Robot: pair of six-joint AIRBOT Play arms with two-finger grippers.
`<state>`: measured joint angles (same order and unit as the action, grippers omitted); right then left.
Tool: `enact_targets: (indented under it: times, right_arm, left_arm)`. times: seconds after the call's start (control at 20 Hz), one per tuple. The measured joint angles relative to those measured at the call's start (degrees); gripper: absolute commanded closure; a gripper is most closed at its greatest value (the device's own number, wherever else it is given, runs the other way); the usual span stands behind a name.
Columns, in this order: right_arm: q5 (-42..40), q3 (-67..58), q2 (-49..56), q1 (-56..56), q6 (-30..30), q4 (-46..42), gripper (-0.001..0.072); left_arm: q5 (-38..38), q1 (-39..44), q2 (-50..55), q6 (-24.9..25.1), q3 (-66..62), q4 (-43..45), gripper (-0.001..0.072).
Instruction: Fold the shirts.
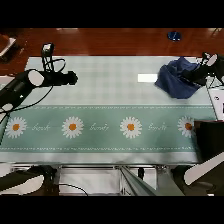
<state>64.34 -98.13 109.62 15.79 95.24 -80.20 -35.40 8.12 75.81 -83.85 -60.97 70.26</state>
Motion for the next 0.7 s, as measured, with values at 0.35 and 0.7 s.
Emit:
enact_targets:
  times: [0.35, 0.7]
  right_arm:
    - [-3.23, -11.43, -17.49, -0.42, -10.99, 16.81, 0.069]
    - [0.94, -17.88, -36.41, -11.3, -18.43, 17.97, 0.069]
  left_arm:
    - [-22.71, -5.66, -10.29, -0.02, -3.02, -0.55, 0.02]
    - [-25.88, -3.89, -31.71, -2.16, 17.75, -4.44, 0.0199]
